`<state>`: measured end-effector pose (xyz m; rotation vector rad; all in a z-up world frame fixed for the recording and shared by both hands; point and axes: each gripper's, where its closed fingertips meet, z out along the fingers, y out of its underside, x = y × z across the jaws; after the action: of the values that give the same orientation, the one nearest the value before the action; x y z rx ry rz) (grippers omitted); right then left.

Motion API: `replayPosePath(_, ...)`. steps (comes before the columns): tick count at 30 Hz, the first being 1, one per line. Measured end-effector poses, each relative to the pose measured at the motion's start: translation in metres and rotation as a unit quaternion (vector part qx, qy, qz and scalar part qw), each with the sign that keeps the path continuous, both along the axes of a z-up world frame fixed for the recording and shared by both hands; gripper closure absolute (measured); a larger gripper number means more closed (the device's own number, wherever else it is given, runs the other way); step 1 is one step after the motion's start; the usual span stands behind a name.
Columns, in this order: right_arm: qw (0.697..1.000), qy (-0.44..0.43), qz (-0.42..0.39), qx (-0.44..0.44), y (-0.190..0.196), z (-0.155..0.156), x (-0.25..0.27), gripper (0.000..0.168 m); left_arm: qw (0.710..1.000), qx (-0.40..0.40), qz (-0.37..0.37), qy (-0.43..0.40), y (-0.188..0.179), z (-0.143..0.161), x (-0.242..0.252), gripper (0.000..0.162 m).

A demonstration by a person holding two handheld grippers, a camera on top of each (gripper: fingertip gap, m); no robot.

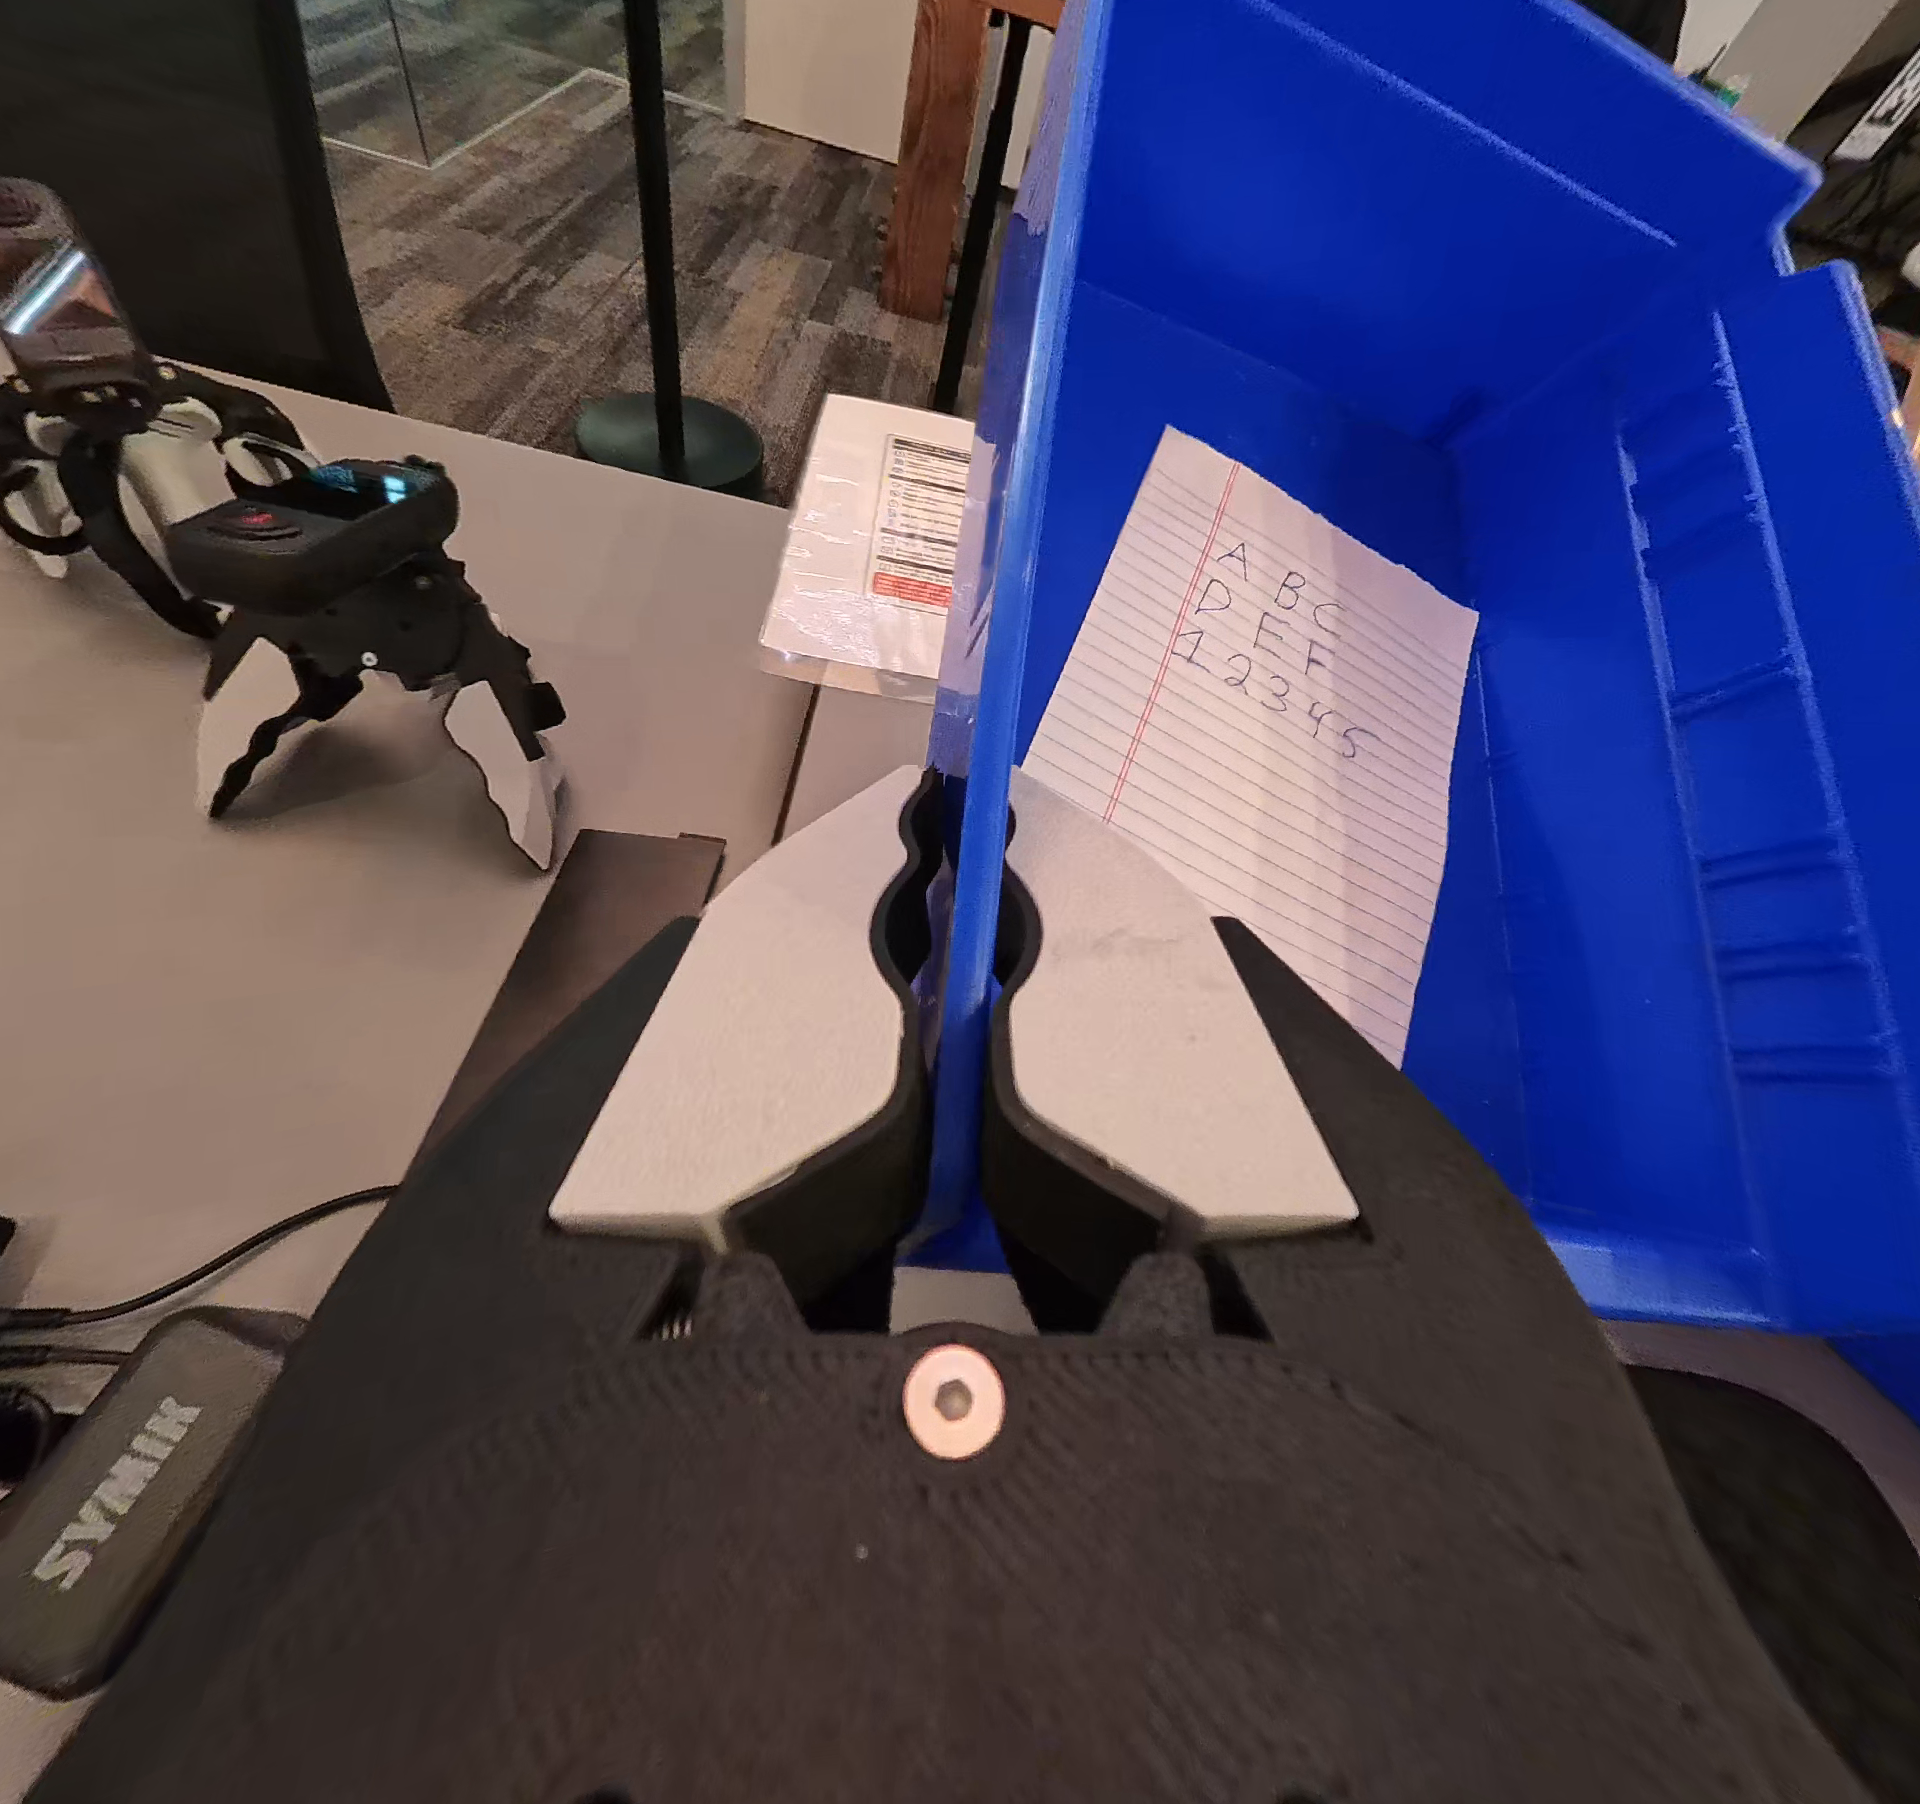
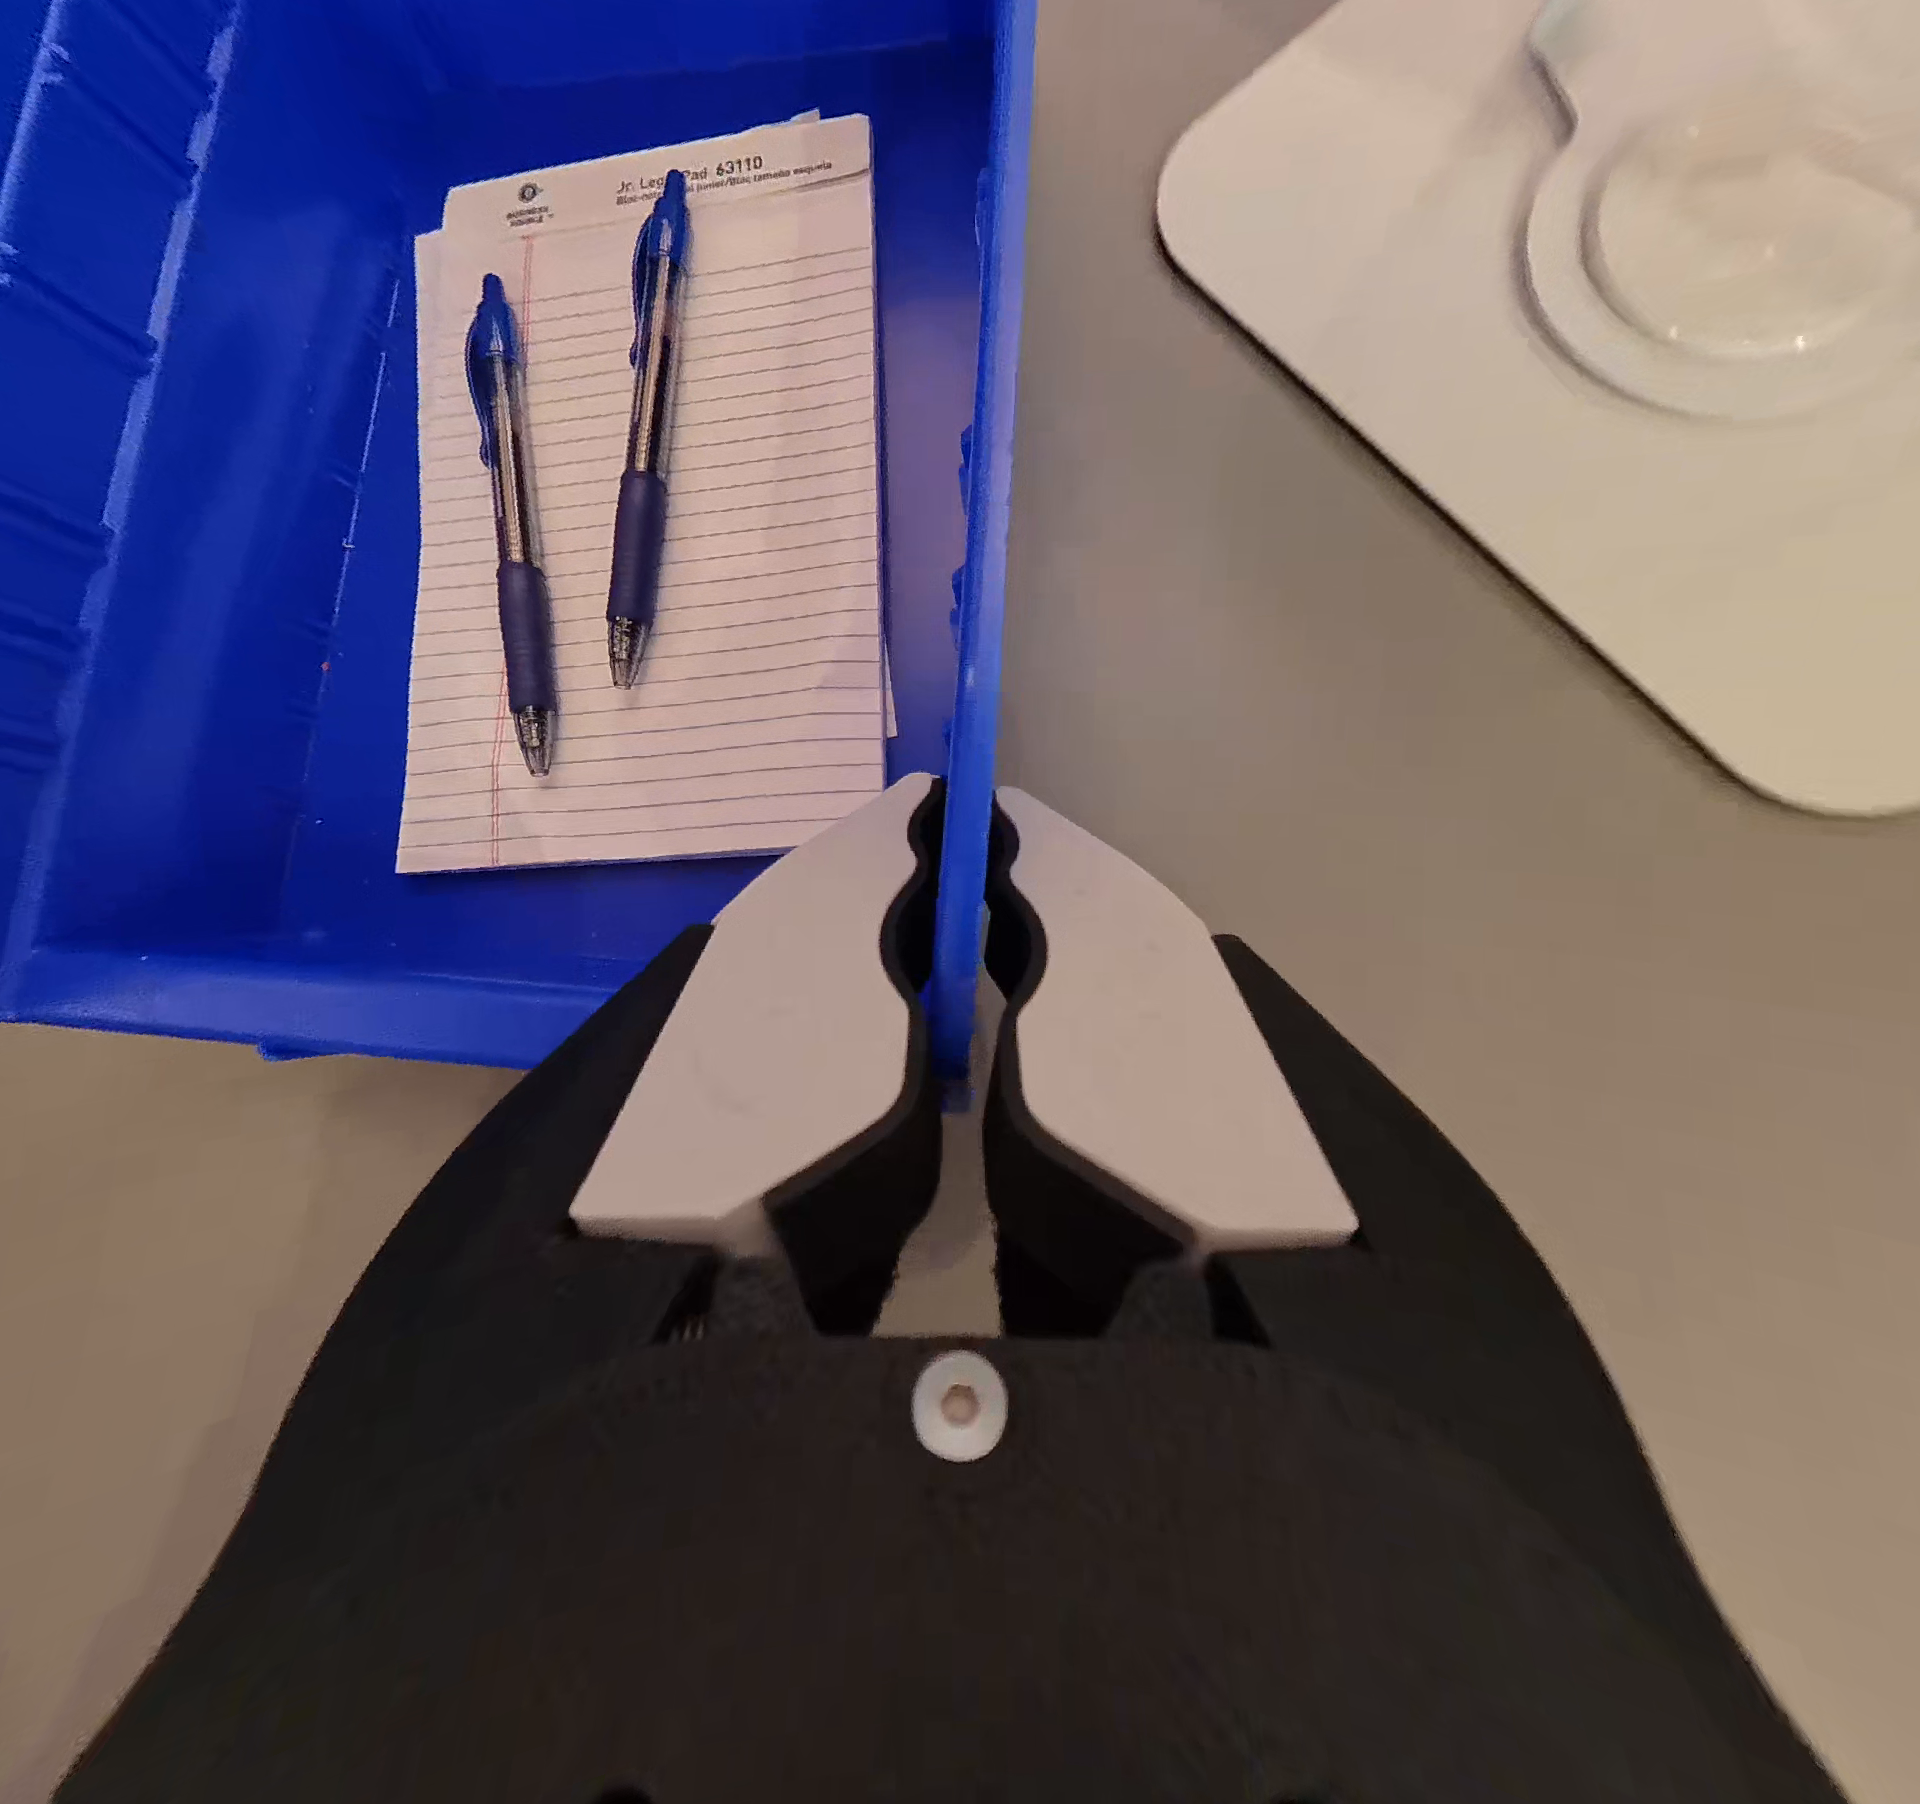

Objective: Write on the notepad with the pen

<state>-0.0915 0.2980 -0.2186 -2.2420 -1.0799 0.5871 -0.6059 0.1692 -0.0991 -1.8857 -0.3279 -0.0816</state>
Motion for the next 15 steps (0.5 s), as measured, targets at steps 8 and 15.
replayPosePath(8, 0.999, 0.021, -0.031, 0.032, 0.025, 0.009, -0.051, 0.132, 1.000, 0.012, 0.011, -0.010, -0.010, 0.002, -0.015, 0.157)
replayPosePath(15, 0.927, 0.036, 0.283, 0.241, -0.063, 0.084, -0.067, 0.110, 1.000, 0.024, 0.008, -0.007, -0.020, 0.015, -0.017, 0.157)
